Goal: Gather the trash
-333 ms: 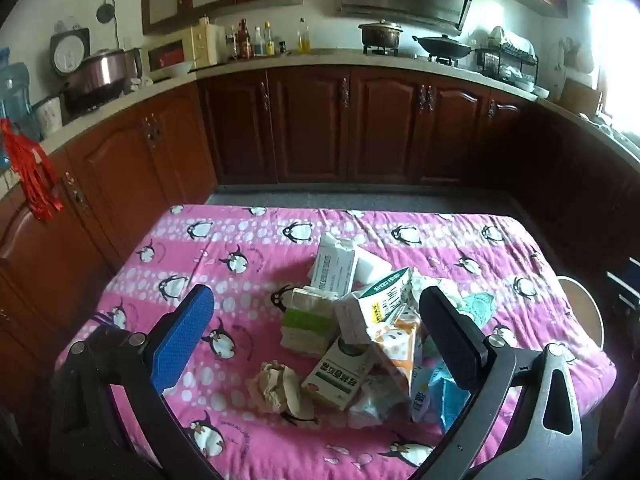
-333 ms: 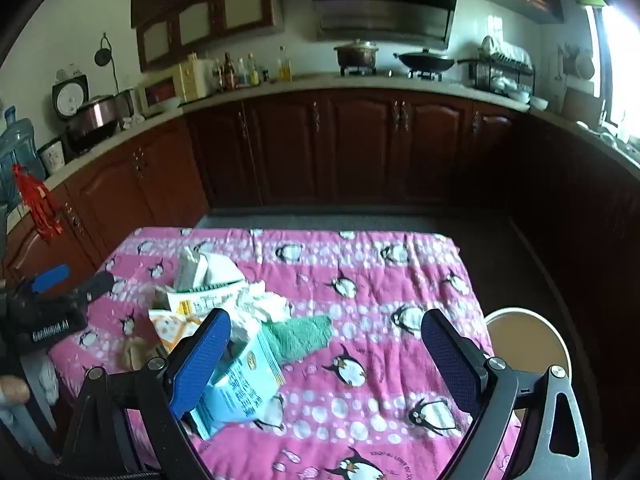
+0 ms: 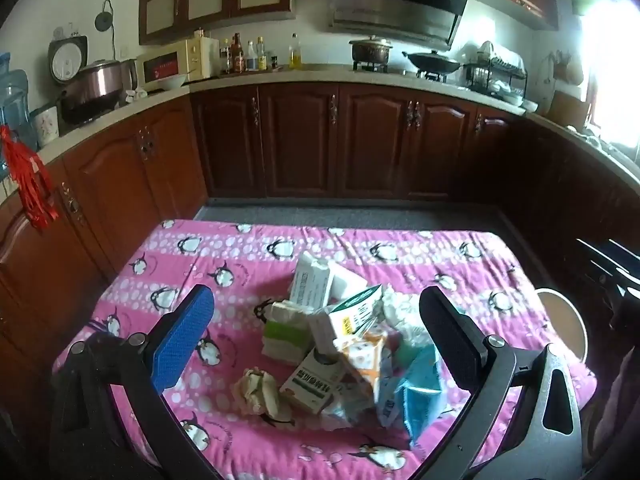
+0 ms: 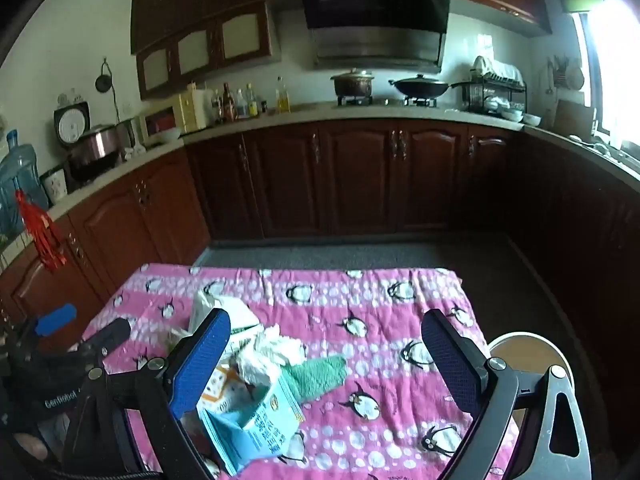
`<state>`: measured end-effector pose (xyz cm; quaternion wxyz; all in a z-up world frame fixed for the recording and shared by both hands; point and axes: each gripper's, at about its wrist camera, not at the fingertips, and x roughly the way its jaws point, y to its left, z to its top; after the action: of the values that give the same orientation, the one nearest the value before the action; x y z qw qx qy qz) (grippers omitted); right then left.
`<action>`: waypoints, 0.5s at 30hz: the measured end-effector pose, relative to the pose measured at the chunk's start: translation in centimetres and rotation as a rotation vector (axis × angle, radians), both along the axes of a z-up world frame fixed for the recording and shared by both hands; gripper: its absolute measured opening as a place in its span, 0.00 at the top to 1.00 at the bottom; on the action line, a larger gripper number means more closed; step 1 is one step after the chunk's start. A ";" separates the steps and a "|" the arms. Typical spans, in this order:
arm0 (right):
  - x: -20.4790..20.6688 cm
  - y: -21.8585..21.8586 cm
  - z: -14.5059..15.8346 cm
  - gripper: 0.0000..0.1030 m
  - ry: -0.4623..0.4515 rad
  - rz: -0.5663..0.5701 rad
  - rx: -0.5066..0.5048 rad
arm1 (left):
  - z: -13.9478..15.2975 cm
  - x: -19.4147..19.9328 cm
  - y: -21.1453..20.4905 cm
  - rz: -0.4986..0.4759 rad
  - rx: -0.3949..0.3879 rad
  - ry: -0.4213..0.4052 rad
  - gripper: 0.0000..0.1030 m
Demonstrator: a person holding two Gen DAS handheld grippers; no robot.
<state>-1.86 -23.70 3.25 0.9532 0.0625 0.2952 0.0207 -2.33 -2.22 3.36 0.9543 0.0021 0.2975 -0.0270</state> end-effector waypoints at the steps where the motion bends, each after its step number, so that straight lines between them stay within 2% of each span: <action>1: -0.1 0.0 0.2 0.07 -0.003 0.000 0.005 | 0.2 -0.1 -0.2 -0.003 -0.003 -0.004 0.01; 15: -1.4 0.7 0.2 0.07 -0.018 0.010 0.018 | 0.8 -0.8 -0.2 -0.007 -0.029 -0.021 0.01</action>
<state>-3.26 -23.00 3.42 0.9551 0.0694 0.2867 0.0285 -3.10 -2.39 4.11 0.9573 -0.0101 0.2868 -0.0347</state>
